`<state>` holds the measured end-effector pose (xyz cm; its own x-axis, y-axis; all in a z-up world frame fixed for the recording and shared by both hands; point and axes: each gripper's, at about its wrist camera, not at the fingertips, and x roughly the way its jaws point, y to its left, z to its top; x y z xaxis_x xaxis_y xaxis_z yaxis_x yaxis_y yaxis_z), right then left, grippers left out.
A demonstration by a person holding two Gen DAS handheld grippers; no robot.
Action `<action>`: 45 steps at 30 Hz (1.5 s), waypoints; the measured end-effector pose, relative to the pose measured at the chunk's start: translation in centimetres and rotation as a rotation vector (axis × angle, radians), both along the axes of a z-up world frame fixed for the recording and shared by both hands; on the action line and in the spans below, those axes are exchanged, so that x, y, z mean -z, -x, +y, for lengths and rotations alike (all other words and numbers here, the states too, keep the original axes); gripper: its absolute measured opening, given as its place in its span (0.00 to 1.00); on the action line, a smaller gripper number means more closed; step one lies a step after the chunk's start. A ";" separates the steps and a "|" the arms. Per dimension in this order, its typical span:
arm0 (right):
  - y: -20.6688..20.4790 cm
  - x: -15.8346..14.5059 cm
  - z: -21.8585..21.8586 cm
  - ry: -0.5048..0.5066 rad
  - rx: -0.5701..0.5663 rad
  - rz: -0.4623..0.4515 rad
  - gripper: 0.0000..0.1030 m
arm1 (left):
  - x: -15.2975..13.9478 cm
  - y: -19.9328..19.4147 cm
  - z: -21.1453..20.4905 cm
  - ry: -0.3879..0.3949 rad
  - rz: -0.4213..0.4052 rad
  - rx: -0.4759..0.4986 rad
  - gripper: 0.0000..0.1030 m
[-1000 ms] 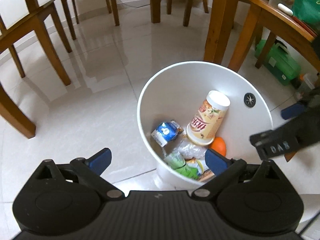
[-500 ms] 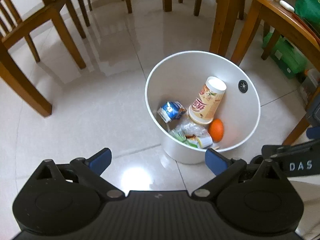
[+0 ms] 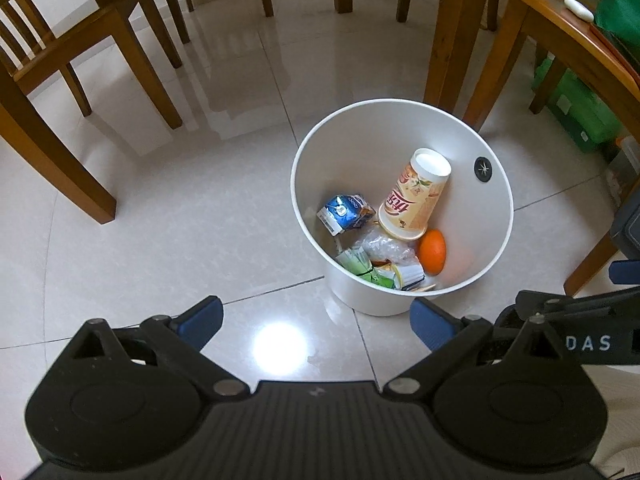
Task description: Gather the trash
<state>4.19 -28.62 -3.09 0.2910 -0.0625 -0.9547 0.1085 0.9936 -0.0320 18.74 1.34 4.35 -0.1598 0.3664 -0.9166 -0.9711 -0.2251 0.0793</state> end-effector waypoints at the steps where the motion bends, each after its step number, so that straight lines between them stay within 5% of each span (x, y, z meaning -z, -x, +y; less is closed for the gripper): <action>1: 0.0 0.0 0.0 0.003 0.000 0.000 1.00 | 0.0 0.0 0.0 0.002 0.001 0.000 0.97; 45: -0.5 0.2 -0.5 -0.024 0.017 -0.020 1.00 | -0.1 -0.2 0.4 0.001 -0.010 -0.011 0.97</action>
<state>4.65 -29.09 -3.28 0.3087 -0.0449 -0.9501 0.1252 0.9921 -0.0062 18.97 1.72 4.48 -0.1547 0.3637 -0.9186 -0.9693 -0.2358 0.0699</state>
